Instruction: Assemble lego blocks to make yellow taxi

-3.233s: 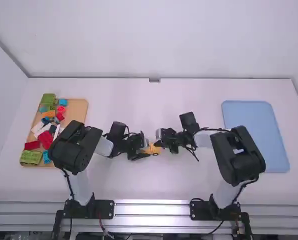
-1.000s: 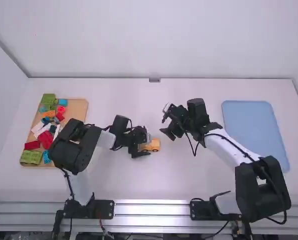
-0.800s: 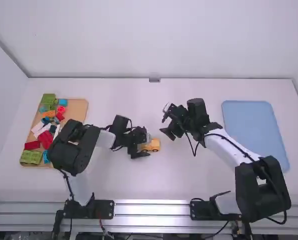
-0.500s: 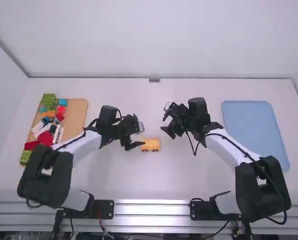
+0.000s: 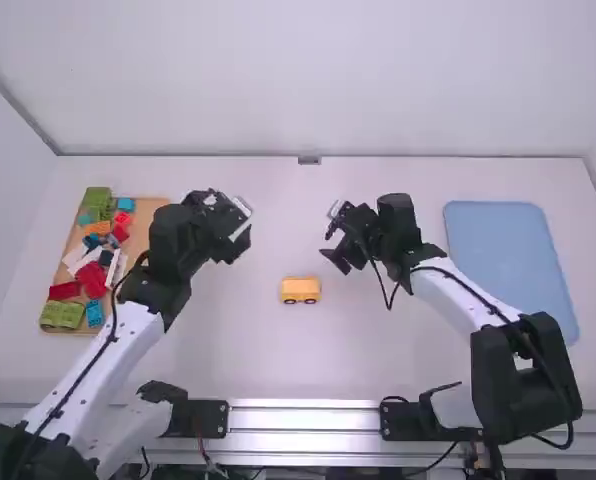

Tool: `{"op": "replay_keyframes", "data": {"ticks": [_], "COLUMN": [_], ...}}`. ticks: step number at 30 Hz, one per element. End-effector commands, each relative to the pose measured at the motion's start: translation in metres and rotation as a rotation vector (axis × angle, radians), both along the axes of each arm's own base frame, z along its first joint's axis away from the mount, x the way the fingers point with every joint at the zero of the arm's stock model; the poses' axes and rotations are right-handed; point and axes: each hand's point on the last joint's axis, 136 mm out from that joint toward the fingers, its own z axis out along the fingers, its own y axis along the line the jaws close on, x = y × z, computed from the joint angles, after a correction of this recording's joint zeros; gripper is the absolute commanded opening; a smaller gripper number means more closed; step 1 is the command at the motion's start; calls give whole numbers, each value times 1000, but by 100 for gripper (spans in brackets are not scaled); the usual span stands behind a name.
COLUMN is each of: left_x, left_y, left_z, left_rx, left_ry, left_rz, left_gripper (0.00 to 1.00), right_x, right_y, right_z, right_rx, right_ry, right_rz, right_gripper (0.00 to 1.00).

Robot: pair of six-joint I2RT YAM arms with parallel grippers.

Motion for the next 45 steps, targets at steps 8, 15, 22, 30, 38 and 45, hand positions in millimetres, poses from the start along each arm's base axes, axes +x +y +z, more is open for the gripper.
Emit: {"op": "replay_keyframes", "data": {"ticks": [8,15,22,30,38,45], "left_x": [19,34,46,42,63,97], "left_y": [64,99,110,136,193,253], "left_z": [55,75,61,84,104,63], "left_rx": [-66,-239,-454,-441,-504,-597], "left_ry": [-97,-58,-32,-52,88,298], "left_rz": [385,543,655,736,778,949], "left_gripper": [99,99,99,99,99,100], "right_x": [7,3,3,13,9,2], "right_y": [4,13,18,0,7,21], "right_z": [12,14,17,17,17,16], "right_rx": [74,76,82,84,87,73], "right_ry": [-2,-10,-28,-25,-21,-27], "right_rz": [-45,-22,-10,-58,-41,-17], "right_gripper": [98,98,98,98,98,98]}}
